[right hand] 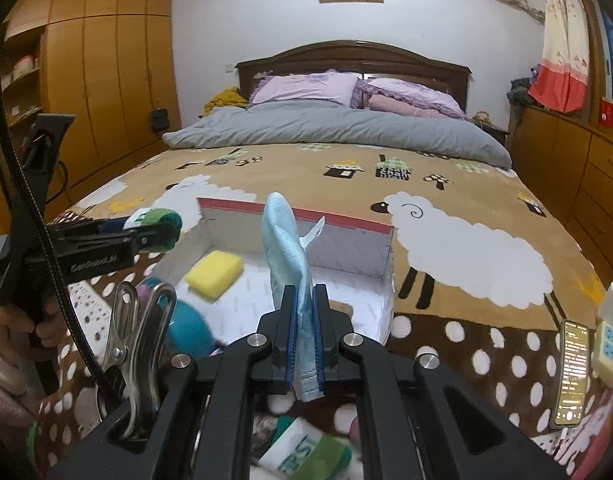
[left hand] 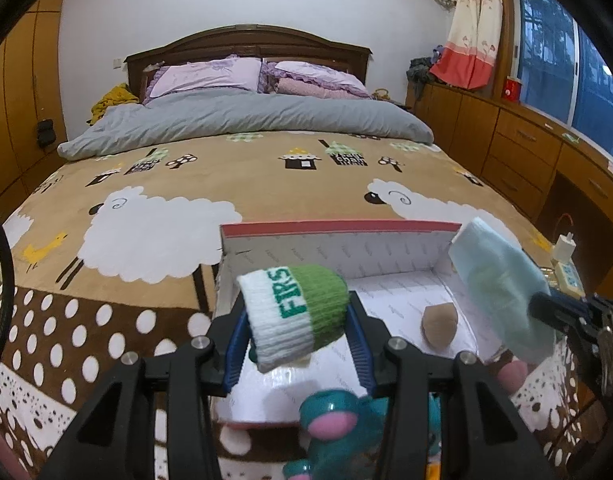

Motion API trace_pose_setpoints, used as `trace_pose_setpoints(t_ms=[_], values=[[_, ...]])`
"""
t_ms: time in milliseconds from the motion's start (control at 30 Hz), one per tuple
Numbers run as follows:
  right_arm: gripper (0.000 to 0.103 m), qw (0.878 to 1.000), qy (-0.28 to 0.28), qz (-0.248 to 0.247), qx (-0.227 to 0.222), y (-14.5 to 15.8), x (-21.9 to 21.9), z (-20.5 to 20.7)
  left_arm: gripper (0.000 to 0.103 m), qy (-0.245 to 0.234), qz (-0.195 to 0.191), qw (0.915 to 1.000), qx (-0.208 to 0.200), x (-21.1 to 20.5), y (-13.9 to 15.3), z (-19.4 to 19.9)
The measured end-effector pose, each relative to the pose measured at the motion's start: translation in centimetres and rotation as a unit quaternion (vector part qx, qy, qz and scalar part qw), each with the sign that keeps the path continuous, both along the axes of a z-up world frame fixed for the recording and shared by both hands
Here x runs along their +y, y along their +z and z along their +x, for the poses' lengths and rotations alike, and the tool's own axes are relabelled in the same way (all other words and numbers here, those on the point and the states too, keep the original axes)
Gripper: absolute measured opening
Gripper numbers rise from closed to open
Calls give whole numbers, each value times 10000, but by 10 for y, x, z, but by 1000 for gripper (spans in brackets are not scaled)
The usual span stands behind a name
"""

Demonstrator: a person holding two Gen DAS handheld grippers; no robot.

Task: Organize soft objects
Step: 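Carry the FIRST sock with the left tool while the right tool carries the mask over the box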

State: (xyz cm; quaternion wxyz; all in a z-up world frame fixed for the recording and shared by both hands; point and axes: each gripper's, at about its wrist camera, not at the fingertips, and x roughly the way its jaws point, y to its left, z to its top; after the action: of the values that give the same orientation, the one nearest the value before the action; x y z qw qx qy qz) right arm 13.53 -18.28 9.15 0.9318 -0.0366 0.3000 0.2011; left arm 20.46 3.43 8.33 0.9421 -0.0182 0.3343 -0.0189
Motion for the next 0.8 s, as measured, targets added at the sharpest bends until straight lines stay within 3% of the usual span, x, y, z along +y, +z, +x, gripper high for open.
trace_pose_setpoints(t_ms=[800], values=[[8, 9980, -467, -273, 314, -54, 6, 79, 47, -111, 27, 9987, 498, -24, -42, 56]])
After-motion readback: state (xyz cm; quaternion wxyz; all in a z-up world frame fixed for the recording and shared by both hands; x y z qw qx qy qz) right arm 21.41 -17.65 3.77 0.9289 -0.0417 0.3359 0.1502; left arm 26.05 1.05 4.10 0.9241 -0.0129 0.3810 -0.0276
